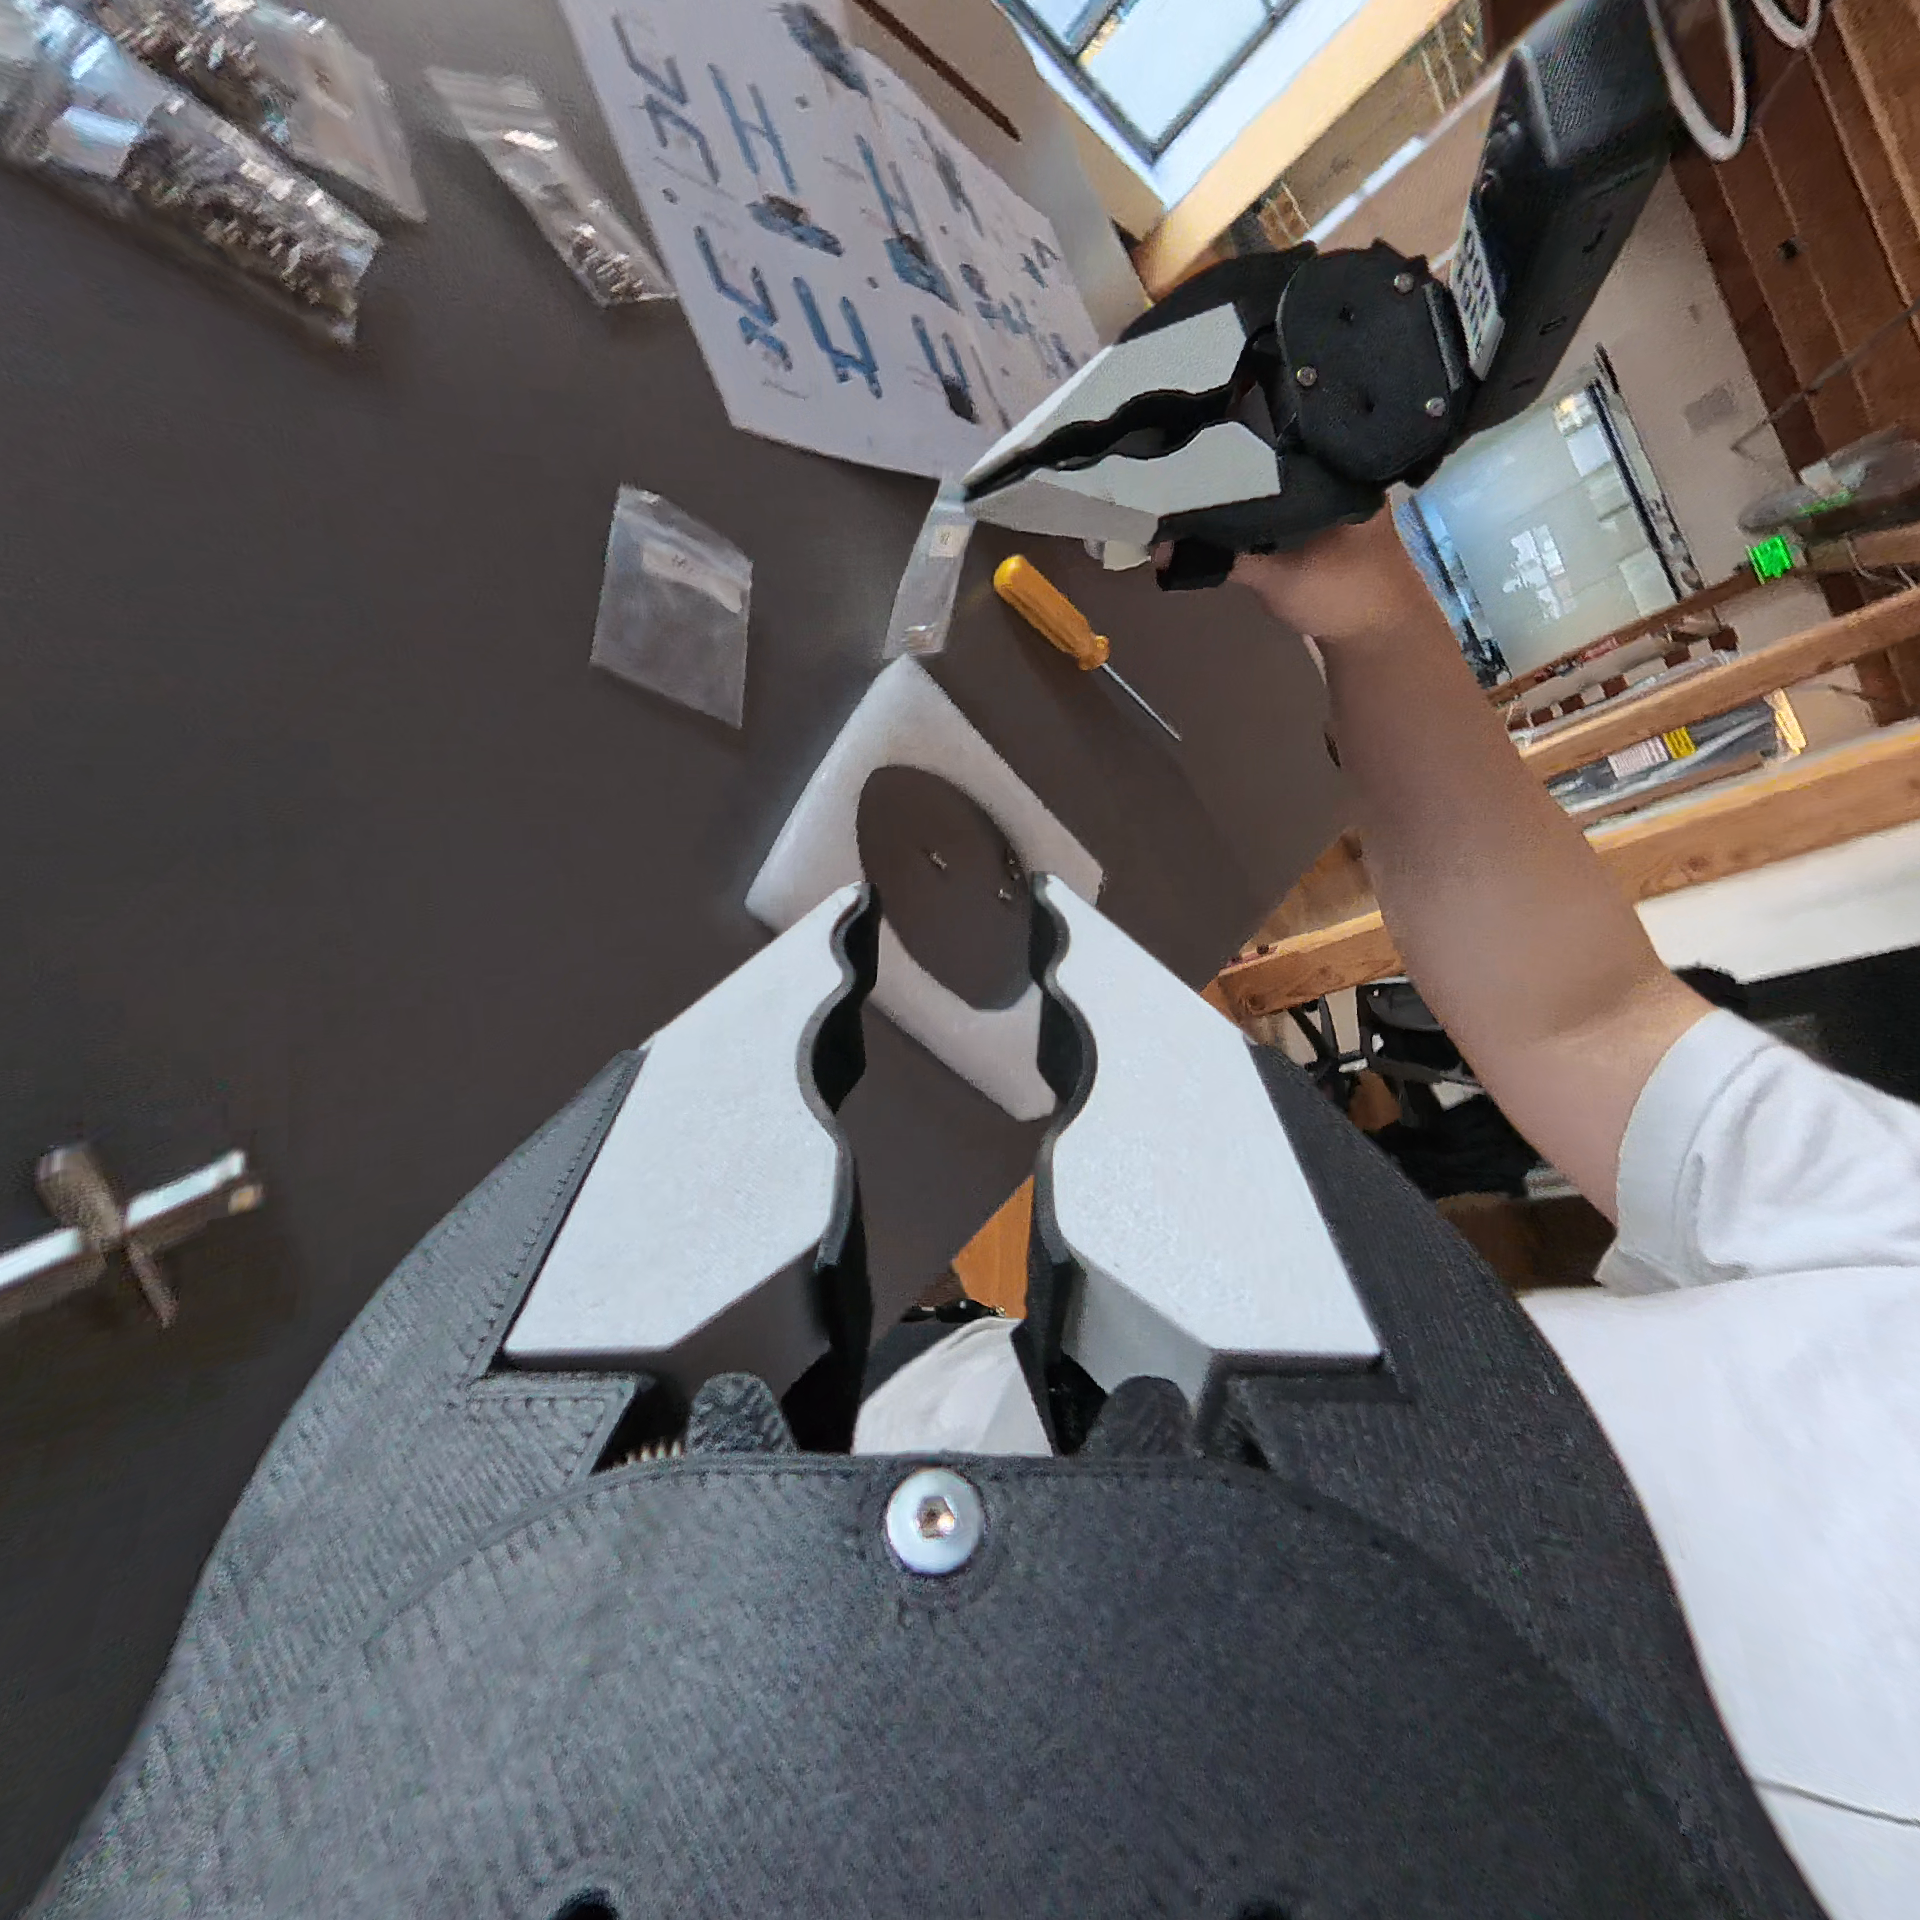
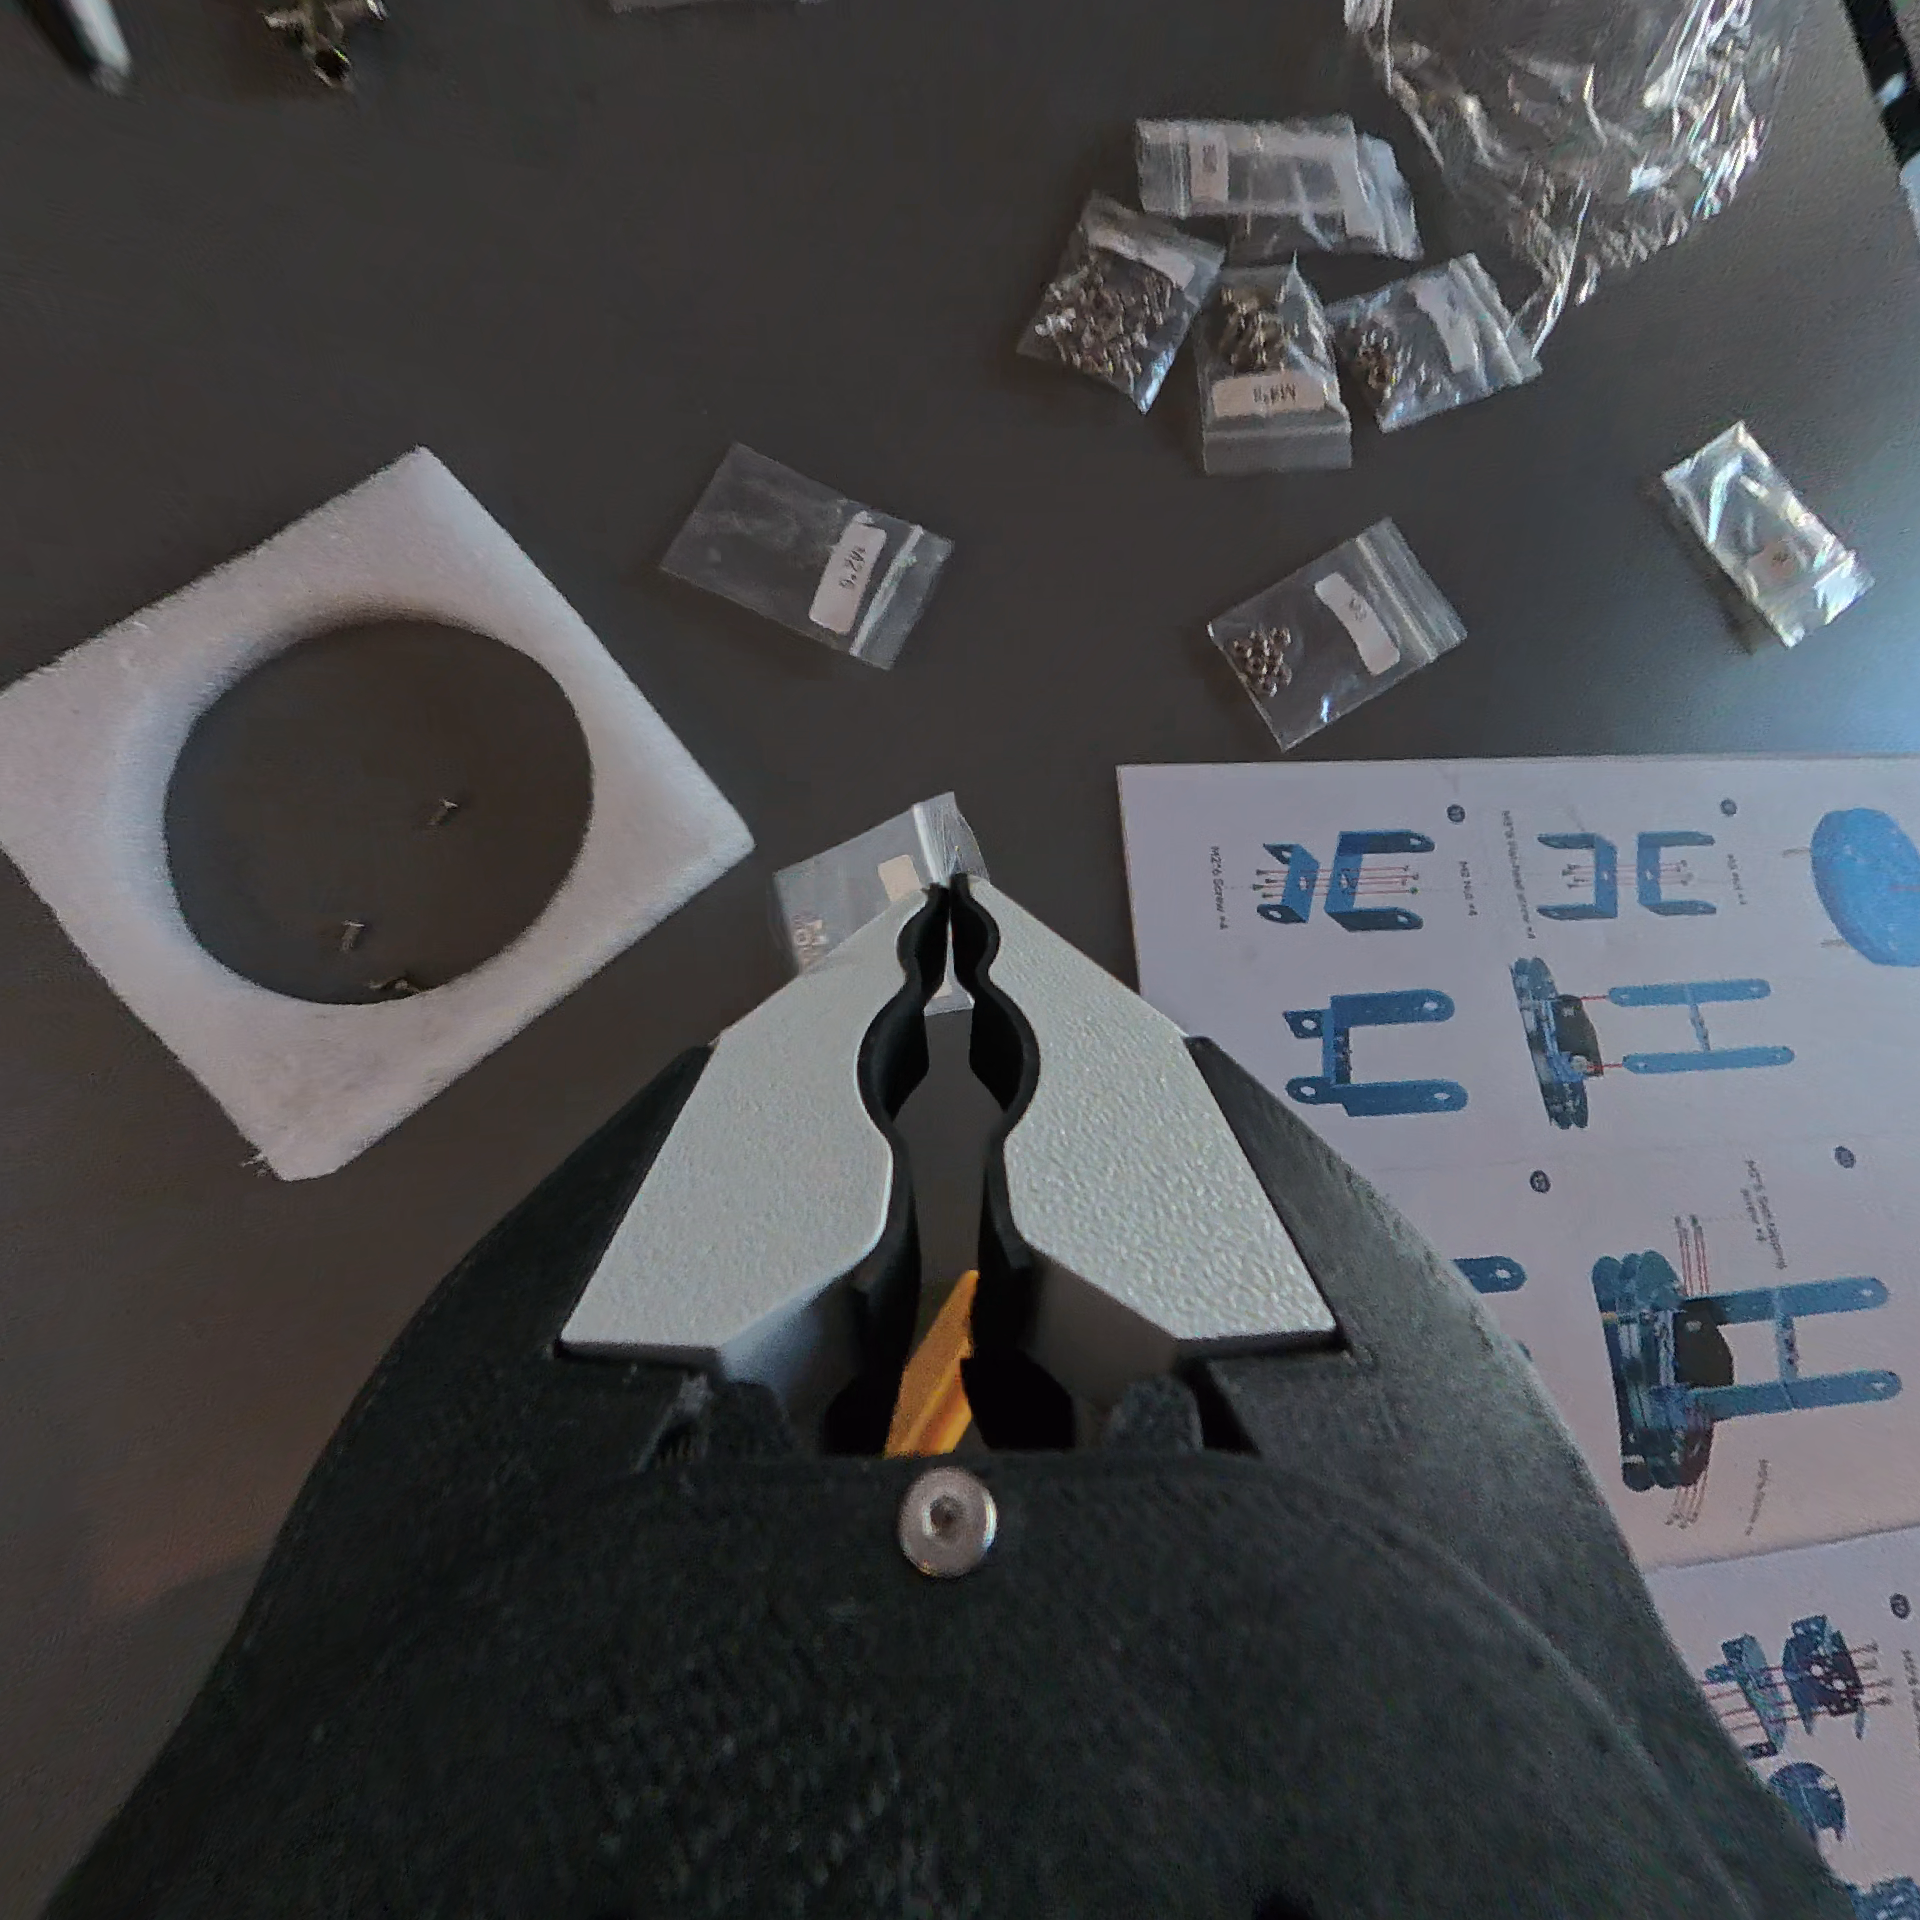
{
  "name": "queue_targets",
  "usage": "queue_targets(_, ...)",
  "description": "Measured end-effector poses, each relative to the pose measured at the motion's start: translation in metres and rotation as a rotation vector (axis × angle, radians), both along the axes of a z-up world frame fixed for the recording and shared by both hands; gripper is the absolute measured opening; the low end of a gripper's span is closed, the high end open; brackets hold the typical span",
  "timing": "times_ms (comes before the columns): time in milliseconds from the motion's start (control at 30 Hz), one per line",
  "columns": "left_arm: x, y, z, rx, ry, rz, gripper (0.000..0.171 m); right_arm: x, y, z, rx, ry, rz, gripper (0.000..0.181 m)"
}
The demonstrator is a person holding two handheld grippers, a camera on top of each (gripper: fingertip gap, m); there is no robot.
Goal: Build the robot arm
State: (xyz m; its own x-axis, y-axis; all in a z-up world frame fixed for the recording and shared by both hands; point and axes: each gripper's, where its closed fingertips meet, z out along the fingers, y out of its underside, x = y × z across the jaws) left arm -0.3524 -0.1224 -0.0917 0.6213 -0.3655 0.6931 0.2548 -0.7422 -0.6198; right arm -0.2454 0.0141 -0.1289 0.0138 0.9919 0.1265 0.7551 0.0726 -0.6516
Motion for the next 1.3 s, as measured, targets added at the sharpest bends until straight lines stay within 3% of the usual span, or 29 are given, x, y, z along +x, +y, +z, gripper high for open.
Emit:
queue_targets(167, 0.033, 0.033, 0.012, 0.18, 0.114, -0.177, 0.035, -0.011, -0.019, 0.038, -0.001, 0.07, 0.029, 0.0)
queue_targets(267, 0.055, 0.045, 0.037, 0.303, 0.077, -0.306, 0.05, -0.021, -0.044, 0.068, -0.033, 0.136, 0.11, 0.0)
queue_targets(400, 0.076, 0.04, 0.069, 0.378, -0.115, -0.527, 0.064, -0.028, -0.092, 0.106, -0.063, 0.209, 0.269, 0.0)
queue_targets(567, 0.083, 0.0, 0.115, 0.317, -0.598, -0.861, 0.073, -0.028, -0.134, 0.138, -0.042, 0.264, 0.41, 0.0)
queue_targets(700, 0.096, -0.026, 0.117, 0.373, -0.629, -1.001, 0.076, -0.027, -0.157, 0.162, -0.051, 0.341, 0.483, 0.0)
queue_targets(800, 0.096, -0.036, 0.135, 0.426, -0.735, -1.032, 0.059, -0.025, -0.165, 0.173, -0.046, 0.384, 0.506, 0.0)
queue_targets(867, 0.097, -0.038, 0.141, 0.433, -0.785, -1.033, 0.058, -0.022, -0.168, 0.175, -0.041, 0.4, 0.51, 0.0)
queue_targets(1033, 0.115, -0.041, 0.121, 0.35, -0.709, -1.058, 0.047, -0.012, -0.167, 0.165, -0.031, 0.469, 0.47, 0.0)
queue_targets(1300, 0.132, -0.025, 0.091, 0.167, -0.781, -1.025, 0.042, 0.009, -0.154, 0.13, -0.126, 0.552, 0.373, 0.0)
